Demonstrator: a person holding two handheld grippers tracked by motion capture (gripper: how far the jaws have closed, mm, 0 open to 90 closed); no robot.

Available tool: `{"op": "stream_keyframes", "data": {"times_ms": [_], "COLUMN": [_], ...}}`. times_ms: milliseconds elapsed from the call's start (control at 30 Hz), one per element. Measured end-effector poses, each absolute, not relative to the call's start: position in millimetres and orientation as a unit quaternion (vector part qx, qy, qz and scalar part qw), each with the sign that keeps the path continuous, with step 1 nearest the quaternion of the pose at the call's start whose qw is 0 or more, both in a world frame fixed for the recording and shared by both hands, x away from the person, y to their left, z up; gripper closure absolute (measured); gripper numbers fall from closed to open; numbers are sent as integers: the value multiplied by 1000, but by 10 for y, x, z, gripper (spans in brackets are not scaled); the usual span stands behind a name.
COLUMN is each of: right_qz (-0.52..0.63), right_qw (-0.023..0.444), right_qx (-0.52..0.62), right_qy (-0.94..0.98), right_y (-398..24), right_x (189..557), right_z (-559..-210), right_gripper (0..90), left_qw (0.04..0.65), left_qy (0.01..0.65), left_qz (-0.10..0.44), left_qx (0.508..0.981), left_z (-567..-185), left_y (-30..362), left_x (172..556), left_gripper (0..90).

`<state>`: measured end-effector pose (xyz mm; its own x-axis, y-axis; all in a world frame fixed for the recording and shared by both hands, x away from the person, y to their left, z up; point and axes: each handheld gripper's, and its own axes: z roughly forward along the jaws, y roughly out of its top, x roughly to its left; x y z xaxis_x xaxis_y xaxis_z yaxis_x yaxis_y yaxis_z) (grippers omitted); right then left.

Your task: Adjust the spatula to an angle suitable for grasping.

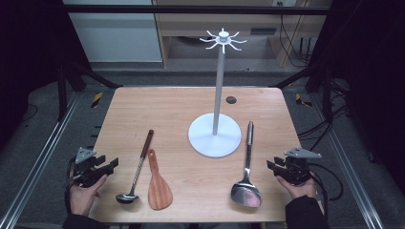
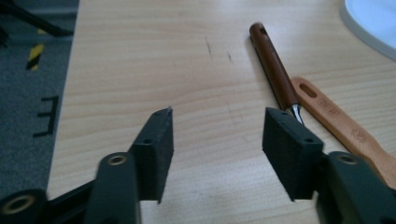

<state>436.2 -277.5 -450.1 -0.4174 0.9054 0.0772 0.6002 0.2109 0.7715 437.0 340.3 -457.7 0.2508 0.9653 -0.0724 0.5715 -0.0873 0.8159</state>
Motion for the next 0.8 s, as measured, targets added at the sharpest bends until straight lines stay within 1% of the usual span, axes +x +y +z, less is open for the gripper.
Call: {"op": "stream_keyframes", "data": {"times_ms": [67, 133, 167, 200, 233, 267, 300, 333, 533, 633, 667, 800], "right_qz": [383, 380, 380, 376, 367, 367, 365, 359, 343, 342, 339, 344], "right_qw": [196, 185, 185, 185, 182, 182, 179, 170, 152, 149, 139, 125], "right_qx": [497, 490, 490, 482, 474, 474, 469, 468, 467, 461, 464, 465], "right_qy": [754, 762, 762, 769, 779, 779, 784, 789, 801, 805, 807, 806], "right_y": [-2752, -2711, -2711, -2693, -2647, -2647, -2631, -2597, -2524, -2498, -2463, -2370], "right_x": [4332, 4300, 4300, 4289, 4269, 4269, 4260, 4248, 4267, 4282, 4305, 4317], "right_z": [-4472, -4463, -4463, -4467, -4474, -4474, -4477, -4486, -4551, -4579, -4617, -4645], "right_gripper": [736, 797, 797, 825, 882, 882, 900, 900, 900, 900, 900, 900], "left_qw": [384, 389, 389, 390, 392, 392, 392, 394, 393, 392, 386, 381], "left_qy": [554, 551, 551, 553, 552, 552, 553, 554, 552, 557, 558, 558], "left_qz": [261, 260, 260, 255, 251, 250, 248, 243, 249, 242, 235, 231], "left_qx": [691, 691, 691, 691, 692, 692, 692, 692, 692, 691, 696, 700], "left_z": [-4565, -4559, -4559, -4561, -4563, -4562, -4561, -4556, -4536, -4547, -4559, -4558], "left_y": [3407, 3388, 3388, 3381, 3376, 3372, 3366, 3362, 3334, 3334, 3329, 3307], "left_x": [4357, 4333, 4333, 4327, 4319, 4309, 4300, 4292, 4283, 4297, 4310, 4322], "left_gripper": [489, 487, 485, 485, 487, 487, 488, 487, 469, 458, 457, 458]}}
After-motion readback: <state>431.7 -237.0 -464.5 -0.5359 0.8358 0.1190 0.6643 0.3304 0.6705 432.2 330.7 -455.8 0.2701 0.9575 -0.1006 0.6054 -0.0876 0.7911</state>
